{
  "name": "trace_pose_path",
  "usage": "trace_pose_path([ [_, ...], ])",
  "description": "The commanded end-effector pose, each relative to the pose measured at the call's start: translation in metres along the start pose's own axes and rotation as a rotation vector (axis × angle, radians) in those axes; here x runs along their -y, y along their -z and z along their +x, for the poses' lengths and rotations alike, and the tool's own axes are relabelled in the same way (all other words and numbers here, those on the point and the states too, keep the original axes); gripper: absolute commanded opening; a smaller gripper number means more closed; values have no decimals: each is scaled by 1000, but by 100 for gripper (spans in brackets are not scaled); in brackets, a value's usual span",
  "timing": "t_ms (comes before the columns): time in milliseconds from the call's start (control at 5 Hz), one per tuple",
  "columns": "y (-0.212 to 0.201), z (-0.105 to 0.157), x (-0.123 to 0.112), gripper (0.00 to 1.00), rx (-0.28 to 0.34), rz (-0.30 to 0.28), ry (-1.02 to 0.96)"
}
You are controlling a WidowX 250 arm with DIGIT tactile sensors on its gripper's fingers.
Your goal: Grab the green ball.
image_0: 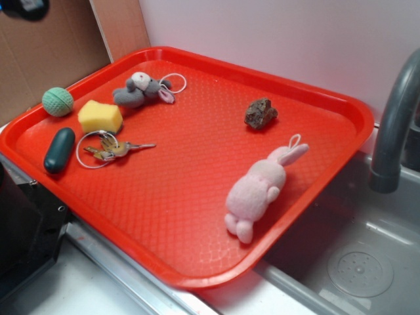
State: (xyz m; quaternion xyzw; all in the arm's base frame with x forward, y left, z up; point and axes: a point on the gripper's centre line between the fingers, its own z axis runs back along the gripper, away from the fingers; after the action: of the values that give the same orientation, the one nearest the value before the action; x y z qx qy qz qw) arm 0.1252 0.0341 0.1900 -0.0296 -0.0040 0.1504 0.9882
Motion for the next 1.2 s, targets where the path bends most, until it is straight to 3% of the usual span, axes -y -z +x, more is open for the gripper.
trace_pose_path([
  [0,50,45,-54,100,266,1,-471],
  [400,101,59,-98,100,282,123,-885],
  [1000,101,59,-98,100,282,123,-885],
])
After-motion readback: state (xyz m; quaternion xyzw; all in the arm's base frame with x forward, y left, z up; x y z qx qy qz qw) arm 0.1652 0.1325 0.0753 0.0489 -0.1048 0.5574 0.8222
